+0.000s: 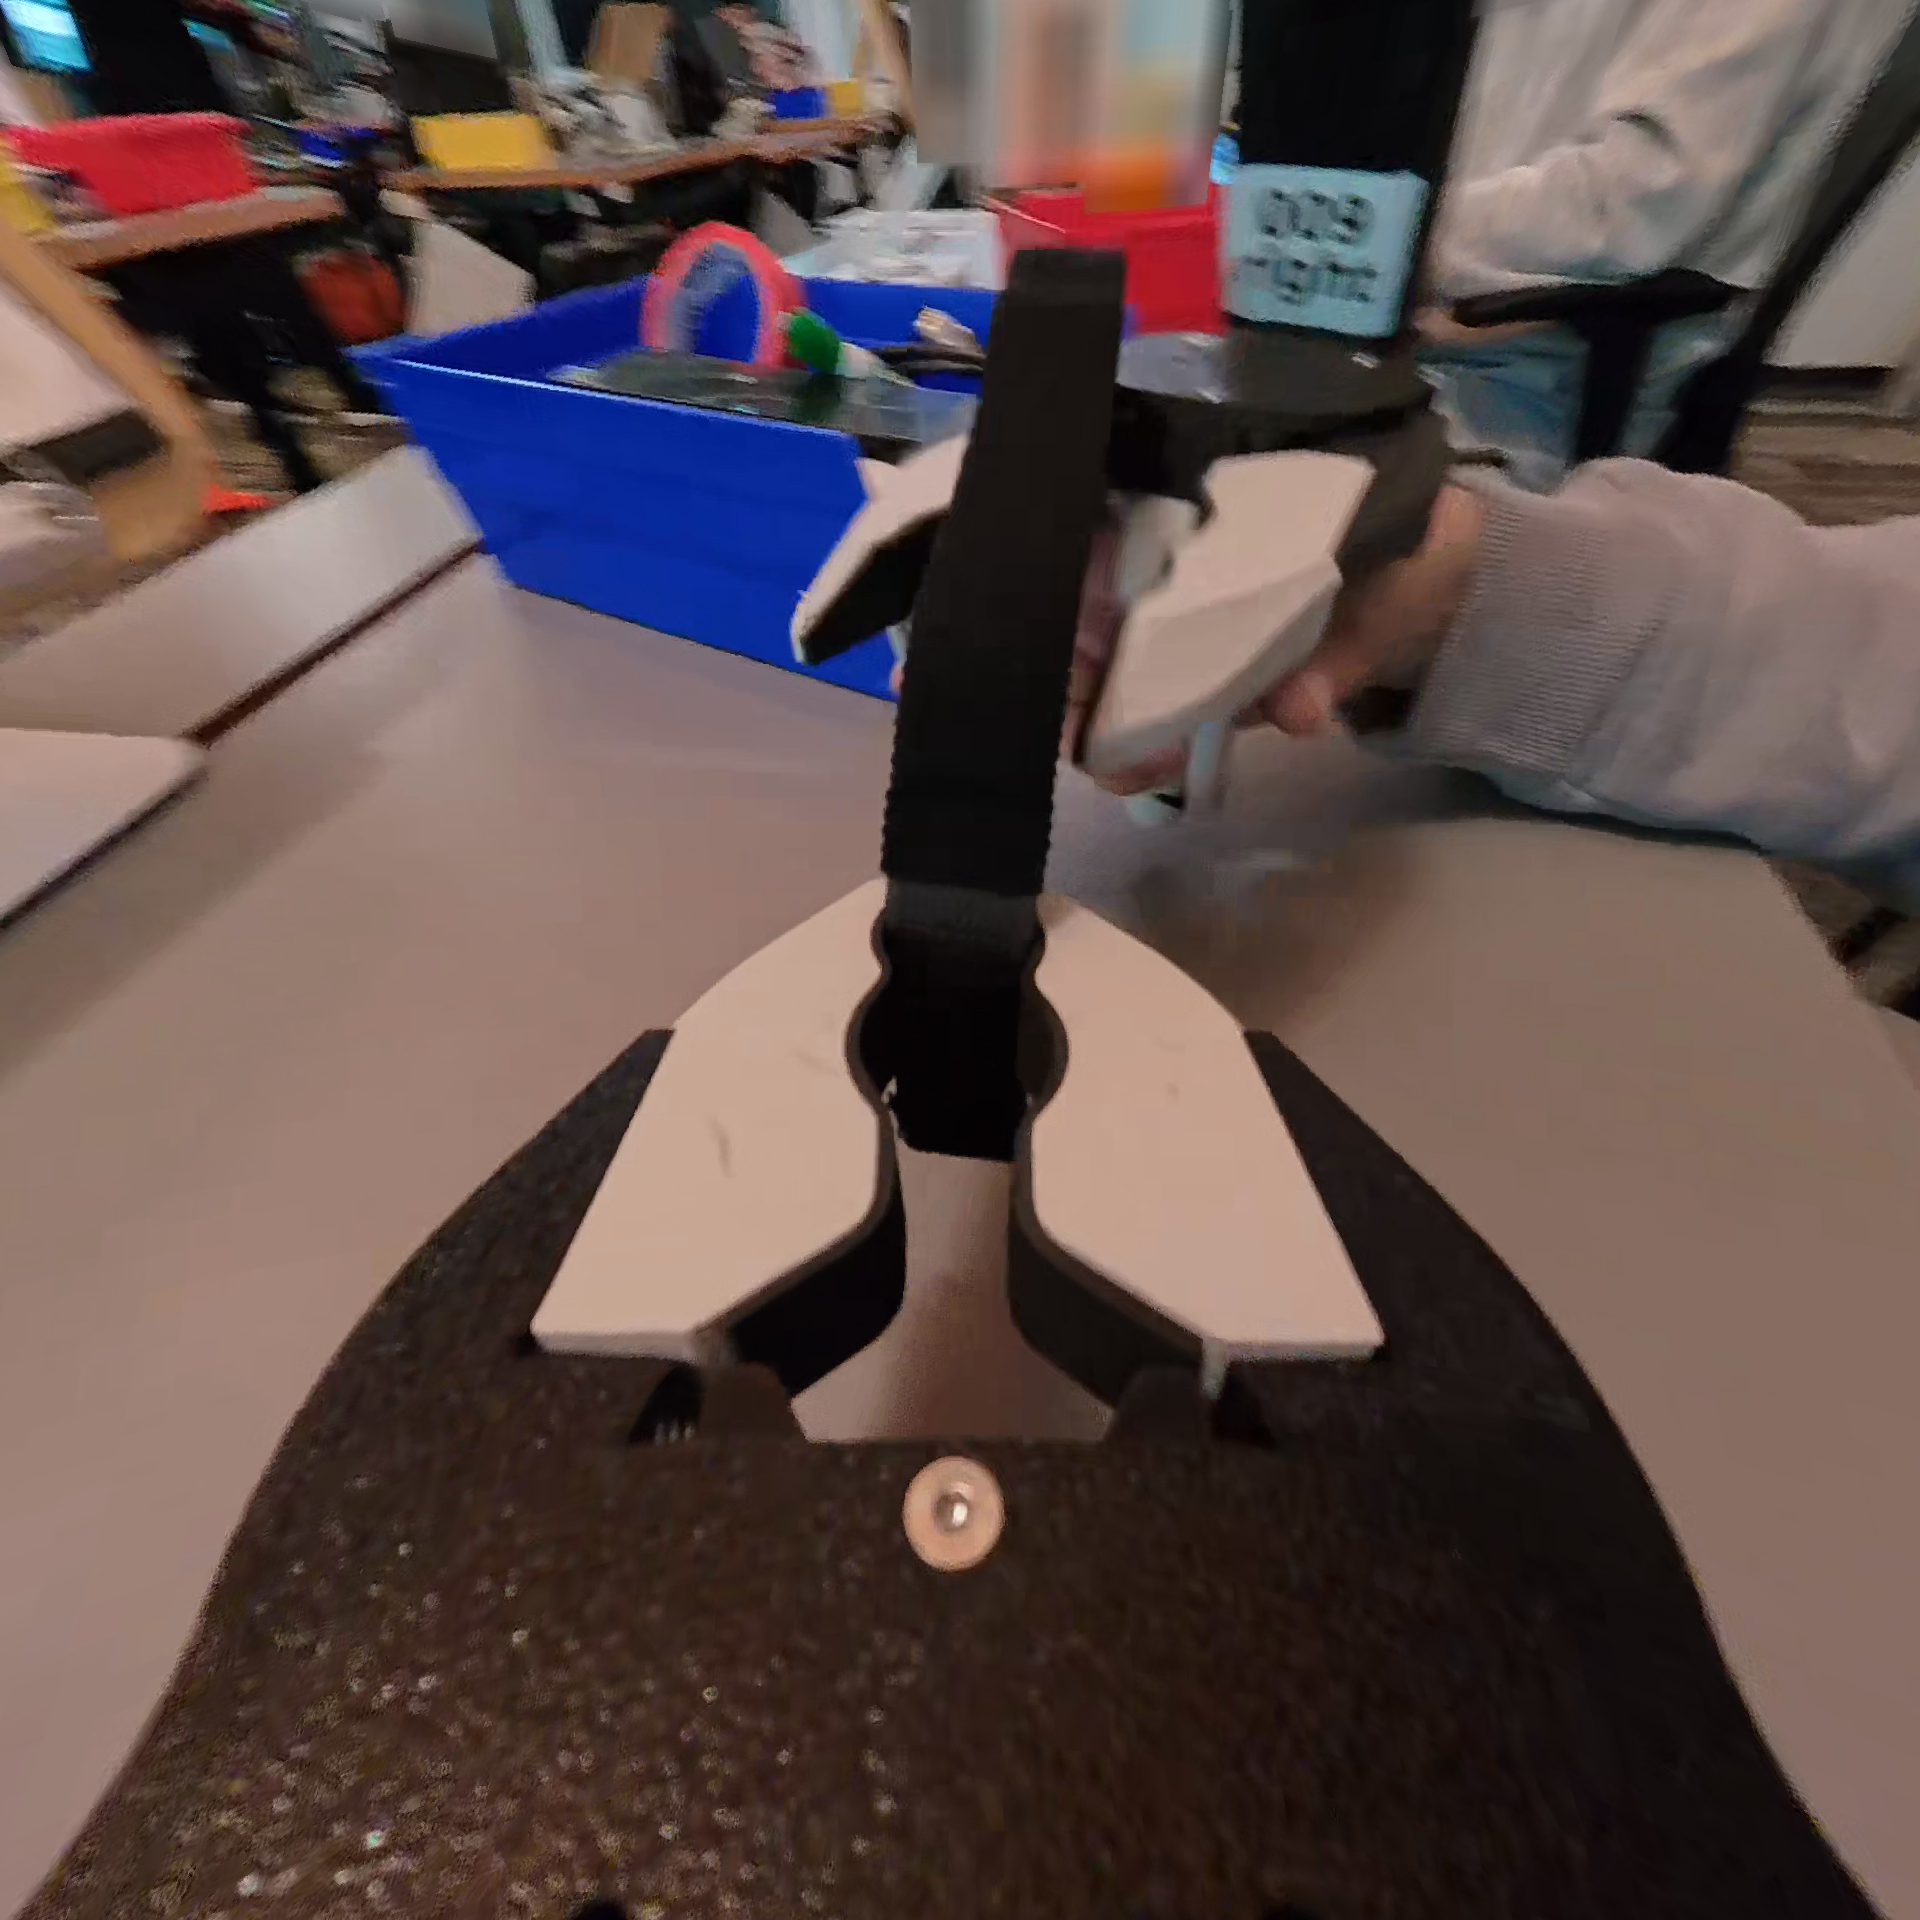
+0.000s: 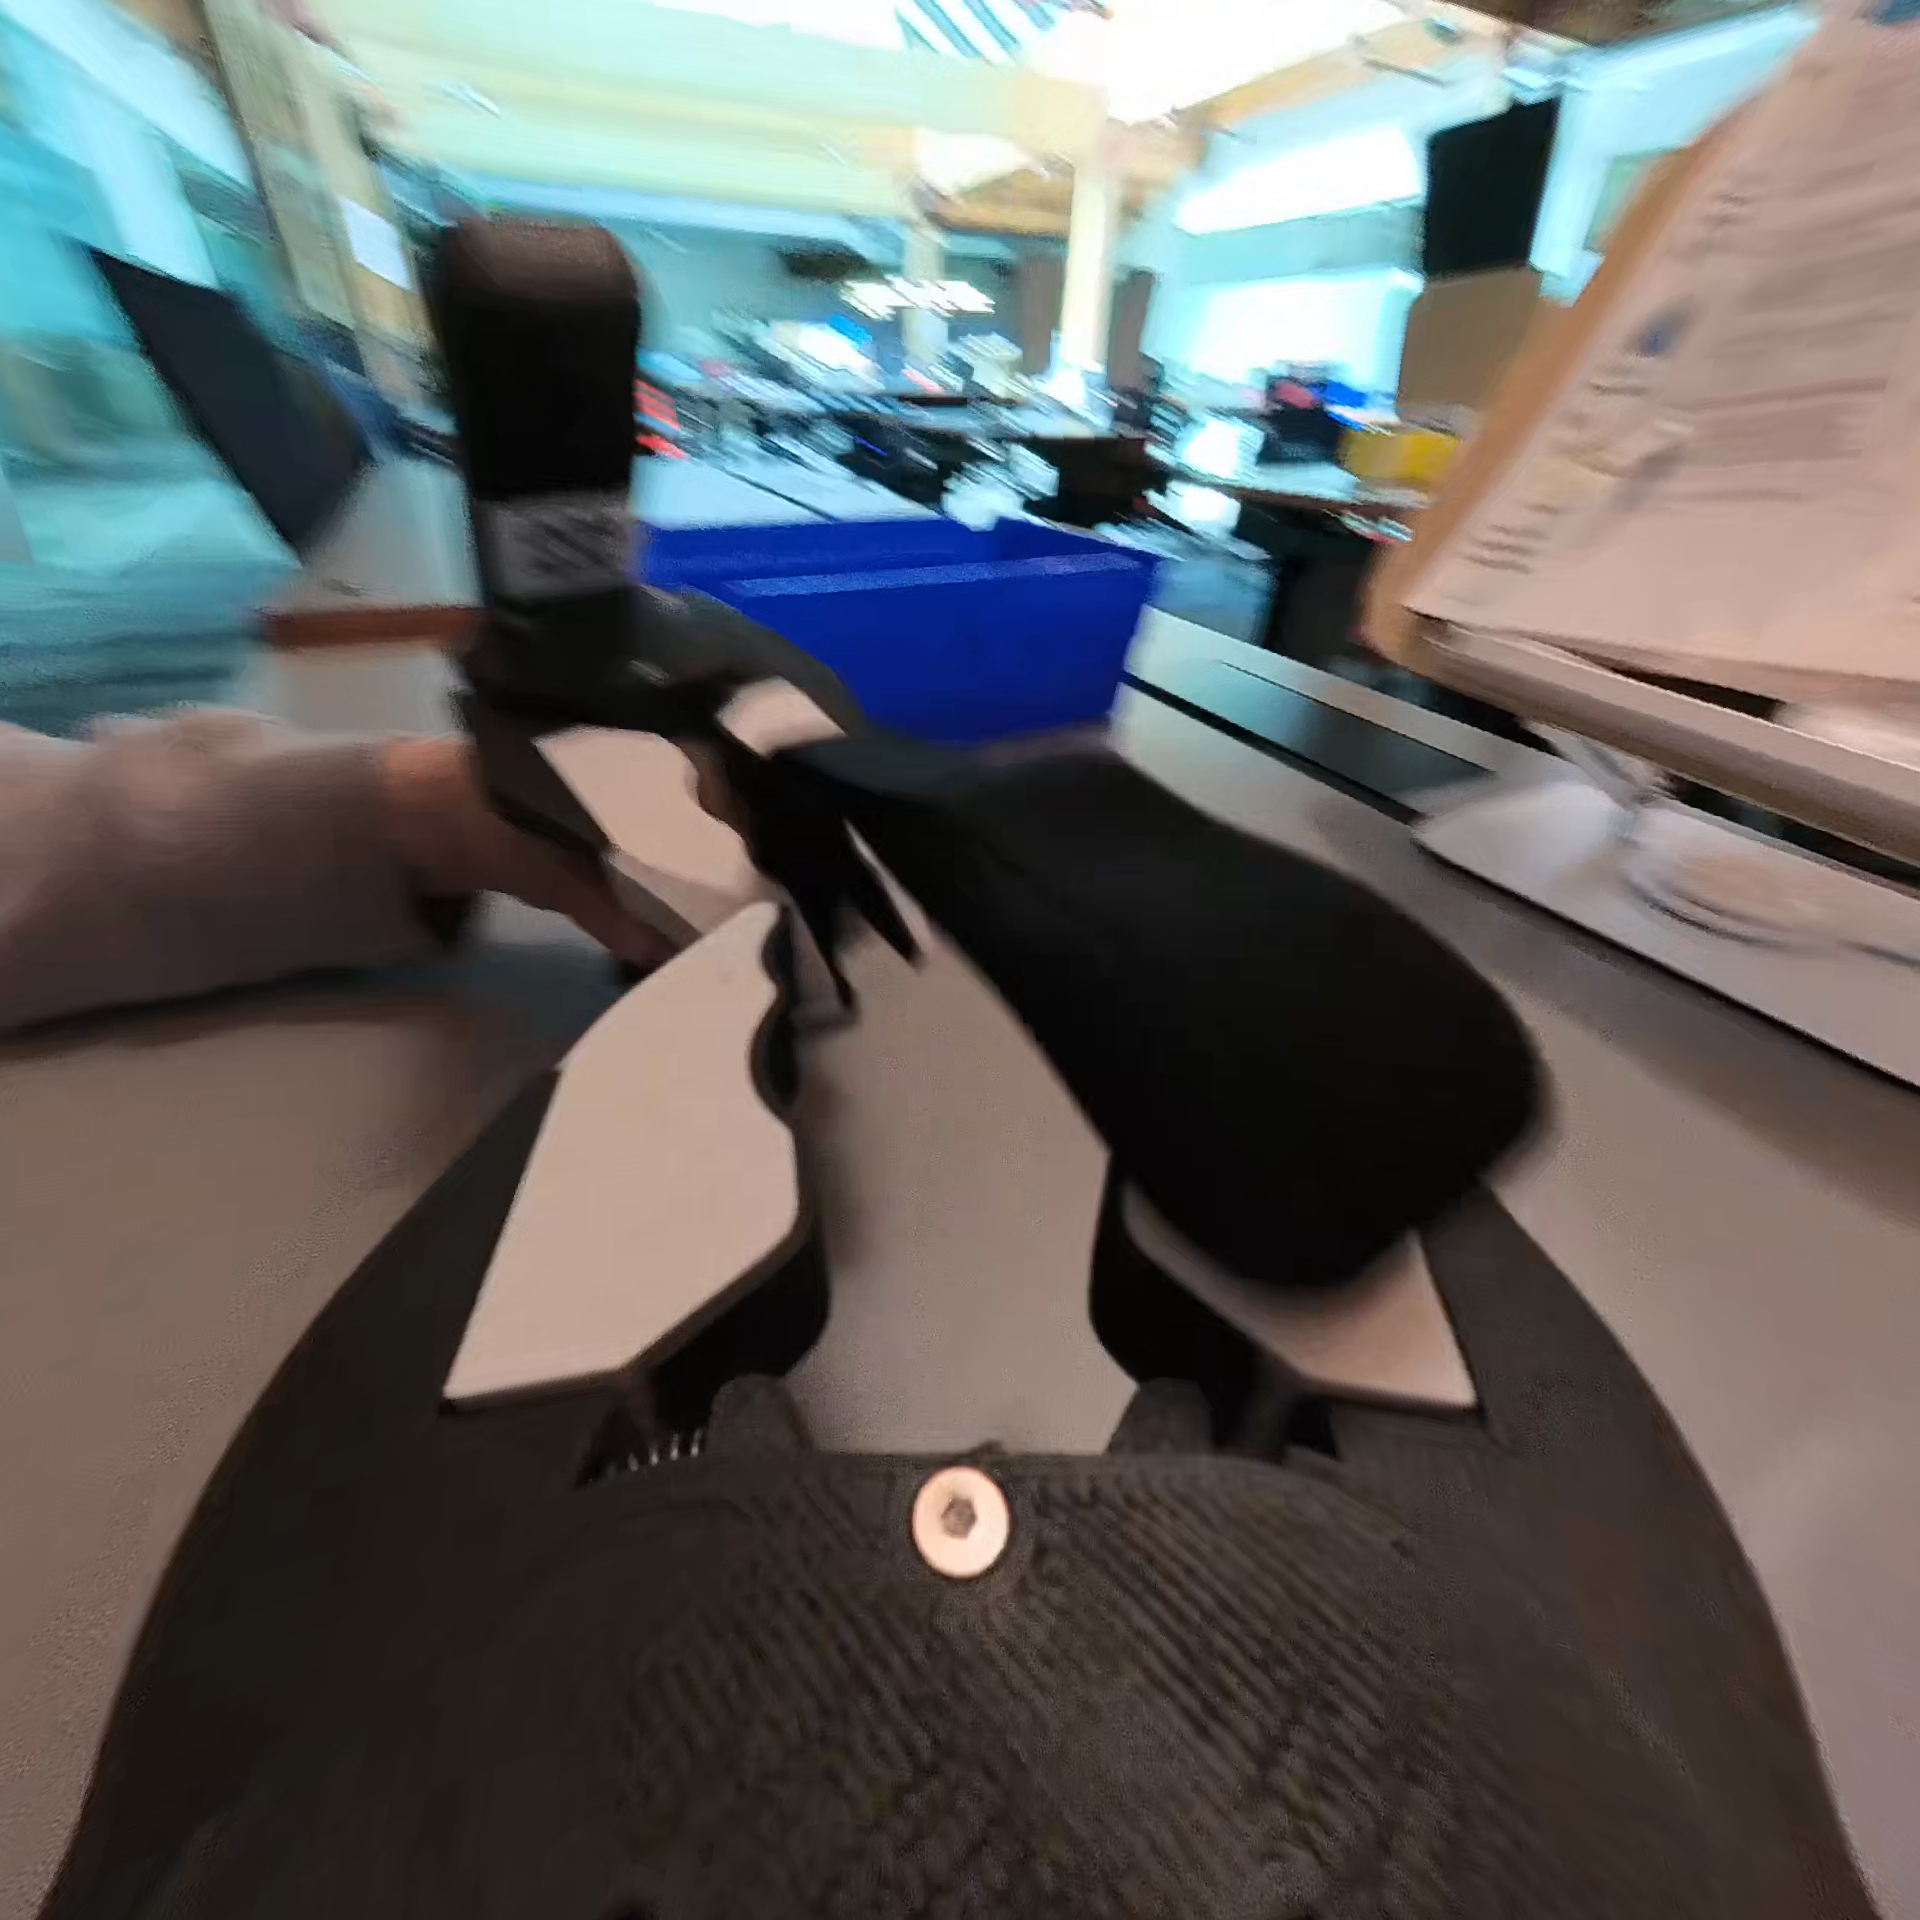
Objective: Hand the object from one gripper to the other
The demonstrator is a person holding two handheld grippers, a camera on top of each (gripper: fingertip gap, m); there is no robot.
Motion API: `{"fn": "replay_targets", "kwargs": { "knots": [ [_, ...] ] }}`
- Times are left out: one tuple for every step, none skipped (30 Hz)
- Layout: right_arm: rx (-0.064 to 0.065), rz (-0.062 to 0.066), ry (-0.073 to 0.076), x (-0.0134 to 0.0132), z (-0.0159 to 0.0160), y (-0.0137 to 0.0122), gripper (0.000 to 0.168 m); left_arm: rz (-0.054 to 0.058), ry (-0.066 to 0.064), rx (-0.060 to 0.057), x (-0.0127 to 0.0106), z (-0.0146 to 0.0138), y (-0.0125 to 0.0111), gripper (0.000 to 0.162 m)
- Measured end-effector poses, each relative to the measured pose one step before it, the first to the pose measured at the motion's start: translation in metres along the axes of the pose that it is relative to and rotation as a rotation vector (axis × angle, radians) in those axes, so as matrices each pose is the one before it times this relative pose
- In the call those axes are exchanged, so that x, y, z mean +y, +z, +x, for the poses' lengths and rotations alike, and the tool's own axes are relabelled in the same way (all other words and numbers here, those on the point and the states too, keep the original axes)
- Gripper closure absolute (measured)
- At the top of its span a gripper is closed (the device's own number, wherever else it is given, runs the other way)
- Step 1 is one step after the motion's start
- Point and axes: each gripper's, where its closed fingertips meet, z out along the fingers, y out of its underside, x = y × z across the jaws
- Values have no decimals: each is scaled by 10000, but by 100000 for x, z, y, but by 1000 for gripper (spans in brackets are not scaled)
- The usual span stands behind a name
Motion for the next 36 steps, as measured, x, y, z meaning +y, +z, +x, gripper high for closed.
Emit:
{"fn": "replay_targets", "kwargs": {
  "knots": [
    [1055,-537,-354,760,1653,-125,104,154,-127,-832,-245,-1371,-398,146],
    [978,-498,-596,655,1470,-103,95,-5,-113,-872,-58,-1433,-371,146],
    [992,-365,-767,445,1347,-116,85,-157,1,-801,146,-1287,-293,146],
    [989,-174,-945,119,1190,-139,75,-230,127,-630,262,-968,-185,146],
    [915,0,-1143,-200,925,-189,76,-292,197,-378,329,-520,-76,146],
    [723,151,-1183,-418,523,-184,77,-265,168,-265,272,-276,12,146],
    [530,232,-1058,-545,194,-144,78,-140,110,-191,99,-70,51,146],
    [264,223,-879,-603,-179,-67,79,-32,64,31,-76,284,80,146],
    [60,149,-630,-555,-434,4,79,48,48,304,-186,691,88,146],
    [-15,135,-387,-539,-494,58,80,105,47,381,-265,804,106,146],
    [-91,189,-246,-579,-553,34,85,84,40,243,-211,597,108,146],
    [-189,197,-198,-513,-621,14,92,18,24,83,-93,329,102,146],
    [-245,147,-169,-380,-644,36,96,-33,8,-10,-9,134,90,146],
    [-172,93,-104,-254,-450,30,96,-30,-7,-62,16,28,62,146],
    [-97,45,-13,-158,-246,11,99,26,-21,-50,-30,14,37,146],
    [-89,-18,39,-7,-177,14,105,78,-34,67,-101,165,25,146],
    [49,-117,45,186,64,23,110,118,-50,174,-184,305,19,146],
    [219,-183,14,299,362,3,121,134,-67,170,-216,293,3,146],
    [221,-131,10,256,436,-51,135,85,-84,100,-156,175,0,146],
    [144,-66,80,204,348,-62,148,40,-66,34,-79,48,-2,146],
    [66,-10,129,145,264,-90,158,46,-29,-8,-47,-36,-32,146],
    [38,51,157,24,237,-108,162,54,-13,3,-52,-52,-37,146],
    [-128,49,194,-13,21,-74,162,79,-21,119,-65,92,-54,145],
    [-209,19,253,25,-101,-43,163,153,-42,297,-157,320,-57,145],
    [-174,30,312,-9,-50,-46,163,235,-101,428,-255,482,-94,144],
    [-191,59,438,-50,-16,-62,163,304,-178,551,-357,605,-122,142],
    [-210,90,679,-65,31,-72,163,430,-214,591,-577,615,-205,135],
    [-421,135,873,-138,-140,-76,163,548,-213,561,-761,549,-318,124],
    [-552,182,1018,-216,-220,-108,163,571,-177,430,-849,324,-456,117],
    [-693,189,1056,-231,-370,-153,163,604,-117,237,-927,39,-581,114],
    [-868,190,985,-243,-623,-156,163,643,-102,71,-1014,-186,-682,114],
    [-982,173,958,-212,-823,-176,163,671,-157,-21,-1104,-321,-711,115],
    [-961,221,979,-295,-850,-177,163,659,-252,22,-1107,-290,-684,116],
    [-888,339,960,-492,-820,-170,163,546,-322,20,-936,-295,-553,117],
    [-988,381,956,-516,-1028,-147,163,291,-258,-64,-523,-346,-364,121],
    [-1021,218,952,-264,-1094,-57,163,-43,-30,-28,19,-172,-136,123]
  ]
}}
